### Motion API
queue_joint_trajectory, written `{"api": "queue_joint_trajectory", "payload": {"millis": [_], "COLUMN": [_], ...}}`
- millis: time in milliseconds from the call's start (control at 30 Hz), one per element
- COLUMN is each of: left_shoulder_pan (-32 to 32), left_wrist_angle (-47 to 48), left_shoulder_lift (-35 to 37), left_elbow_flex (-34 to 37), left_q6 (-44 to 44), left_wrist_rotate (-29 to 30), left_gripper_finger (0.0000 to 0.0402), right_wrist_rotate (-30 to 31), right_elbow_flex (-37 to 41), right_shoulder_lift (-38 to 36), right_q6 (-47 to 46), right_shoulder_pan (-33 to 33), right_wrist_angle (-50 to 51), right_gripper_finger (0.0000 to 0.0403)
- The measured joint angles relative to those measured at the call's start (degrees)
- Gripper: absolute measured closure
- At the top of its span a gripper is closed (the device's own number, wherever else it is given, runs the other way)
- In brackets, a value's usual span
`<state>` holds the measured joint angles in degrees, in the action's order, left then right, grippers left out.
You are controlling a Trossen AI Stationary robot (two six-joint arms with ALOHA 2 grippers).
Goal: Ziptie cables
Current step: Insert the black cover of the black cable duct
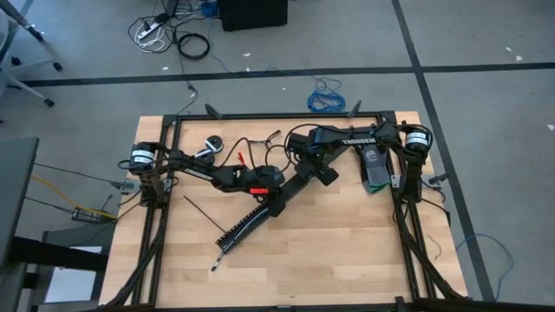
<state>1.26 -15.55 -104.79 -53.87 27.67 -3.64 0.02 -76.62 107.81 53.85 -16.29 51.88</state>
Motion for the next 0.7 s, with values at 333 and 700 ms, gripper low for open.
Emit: {"api": "queue_joint_trajectory", "payload": {"millis": [333, 700], "left_shoulder_pan": [-0.31, -0.63], "left_wrist_angle": [0.81, 6.21], "left_shoulder_lift": [2.64, 2.64], "left_elbow_flex": [-0.31, -0.33], "left_q6": [-3.5, -1.37], "left_wrist_rotate": [7.3, 7.28], "left_gripper_finger": [0.0401, 0.0401], "right_wrist_rotate": [-0.22, -0.03], "right_elbow_flex": [-0.04, -0.04], "right_shoulder_lift": [-0.04, -0.04], "right_q6": [-0.18, 0.01], "right_shoulder_pan": [0.02, 0.0], "right_wrist_angle": [-0.12, -0.33], "right_gripper_finger": [0.0174, 0.0174]}}
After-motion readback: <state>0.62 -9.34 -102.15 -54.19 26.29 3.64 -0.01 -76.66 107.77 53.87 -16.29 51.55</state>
